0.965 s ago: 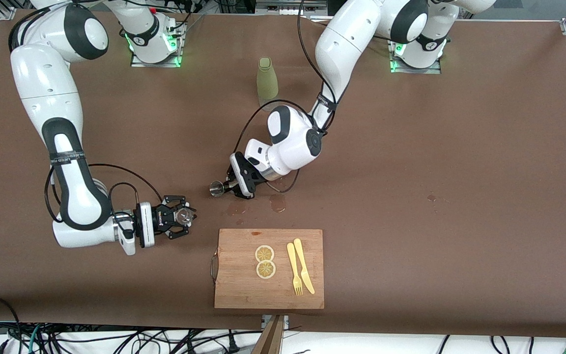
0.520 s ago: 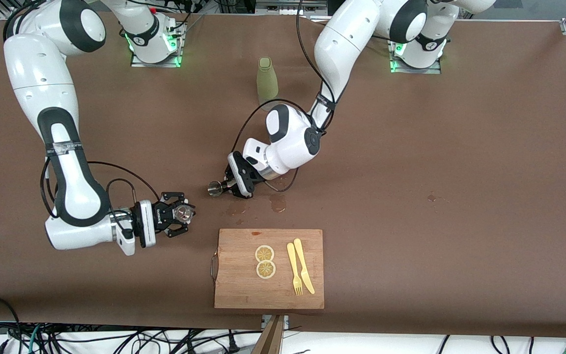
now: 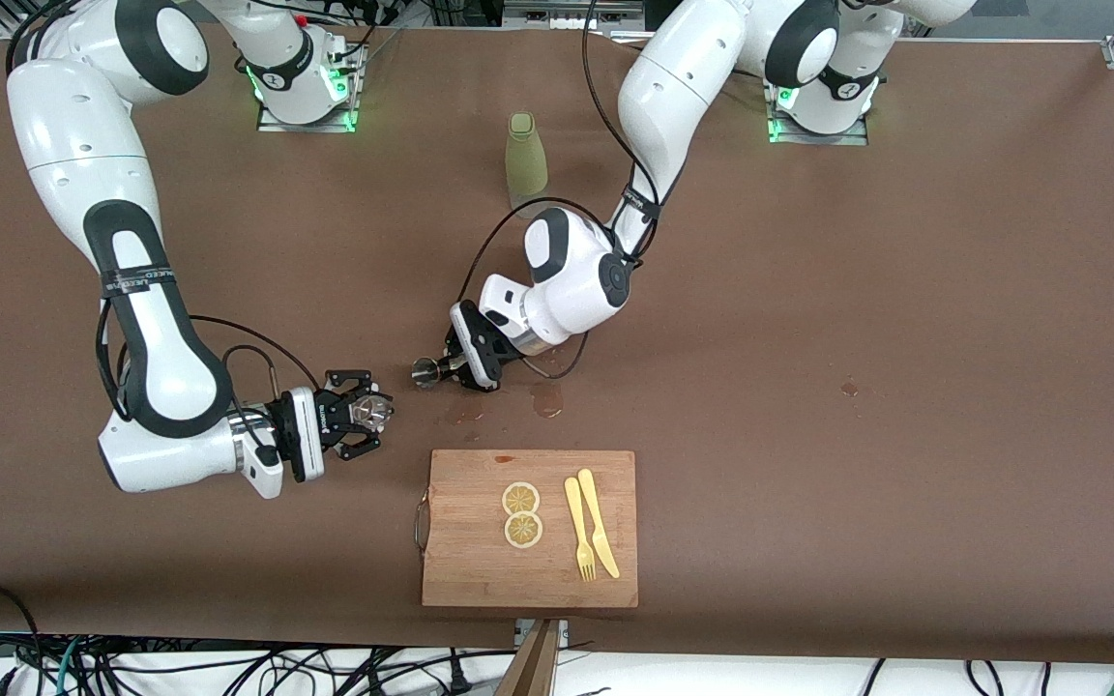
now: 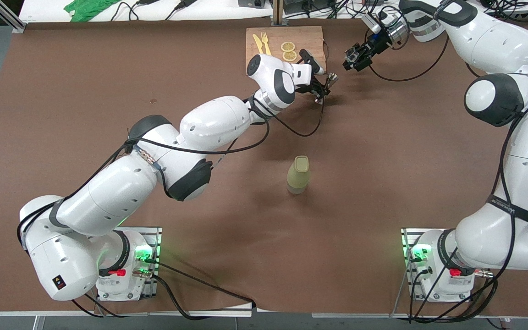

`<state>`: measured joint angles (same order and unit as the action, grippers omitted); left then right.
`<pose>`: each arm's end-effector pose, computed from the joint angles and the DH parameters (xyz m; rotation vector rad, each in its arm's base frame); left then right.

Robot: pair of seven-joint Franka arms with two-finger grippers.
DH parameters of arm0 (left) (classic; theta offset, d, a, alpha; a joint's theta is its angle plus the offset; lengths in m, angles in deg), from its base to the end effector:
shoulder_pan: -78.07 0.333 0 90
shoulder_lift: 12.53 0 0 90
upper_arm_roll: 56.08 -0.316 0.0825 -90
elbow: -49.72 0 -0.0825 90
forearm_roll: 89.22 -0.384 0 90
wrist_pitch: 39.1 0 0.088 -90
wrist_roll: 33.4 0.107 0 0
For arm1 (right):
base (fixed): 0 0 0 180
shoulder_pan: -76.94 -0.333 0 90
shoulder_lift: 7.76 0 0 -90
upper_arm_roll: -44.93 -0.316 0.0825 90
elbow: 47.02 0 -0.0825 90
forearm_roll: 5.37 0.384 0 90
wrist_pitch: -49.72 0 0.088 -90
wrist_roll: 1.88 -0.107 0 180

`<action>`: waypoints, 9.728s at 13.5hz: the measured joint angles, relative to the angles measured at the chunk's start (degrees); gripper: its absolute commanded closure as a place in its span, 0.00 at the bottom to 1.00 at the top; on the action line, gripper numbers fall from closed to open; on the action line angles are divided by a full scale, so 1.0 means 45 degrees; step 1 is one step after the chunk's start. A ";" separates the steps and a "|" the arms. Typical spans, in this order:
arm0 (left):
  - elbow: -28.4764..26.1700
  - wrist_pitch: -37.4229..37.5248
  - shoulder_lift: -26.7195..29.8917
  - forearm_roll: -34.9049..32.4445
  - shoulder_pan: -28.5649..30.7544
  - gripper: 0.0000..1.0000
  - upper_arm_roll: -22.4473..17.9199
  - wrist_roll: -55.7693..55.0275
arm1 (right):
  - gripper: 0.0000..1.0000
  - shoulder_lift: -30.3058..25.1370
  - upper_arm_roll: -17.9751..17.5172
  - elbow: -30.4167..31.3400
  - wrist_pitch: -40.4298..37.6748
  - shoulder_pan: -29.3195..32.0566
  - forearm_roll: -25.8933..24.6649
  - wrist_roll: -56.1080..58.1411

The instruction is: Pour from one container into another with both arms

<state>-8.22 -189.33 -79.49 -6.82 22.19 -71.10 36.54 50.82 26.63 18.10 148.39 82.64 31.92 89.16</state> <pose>0.5643 -0.5722 0.1736 2.0834 -1.1769 0.7523 0.7180 0.1461 0.2019 -1.6206 -1.4618 -0.3452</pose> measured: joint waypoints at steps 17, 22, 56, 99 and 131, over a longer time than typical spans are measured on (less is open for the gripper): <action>0.0103 -0.0164 -0.0077 0.0000 -0.0001 1.00 -0.0151 -0.0011 | 0.79 -0.0269 -0.1664 -0.0425 -0.0535 0.0000 -0.3453 -0.2260; 0.0104 -0.0185 -0.0082 0.0000 -0.0001 1.00 -0.0198 -0.0025 | 0.79 -0.0272 -0.2191 -0.0506 -0.0536 -0.0007 -0.4300 -0.2920; 0.0120 -0.0462 -0.0089 0.0000 0.0019 1.00 -0.0328 -0.0034 | 0.79 -0.0274 -0.3571 -0.0512 -0.1458 -0.0157 -0.7683 -0.4354; -0.1746 1.9249 0.1284 -0.6582 1.4175 1.00 0.1093 1.7013 | 0.76 -0.3231 0.4764 0.7785 -0.0193 0.1621 0.4999 1.3044; -0.1055 1.6859 0.1778 -0.9849 1.7477 0.00 0.1103 1.9432 | 0.00 -0.3009 0.6170 0.8478 0.0982 0.1651 0.7191 1.4038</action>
<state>-12.97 -113.46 -71.49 -51.14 100.84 -66.14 123.98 37.28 54.39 56.25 152.81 90.07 64.28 152.33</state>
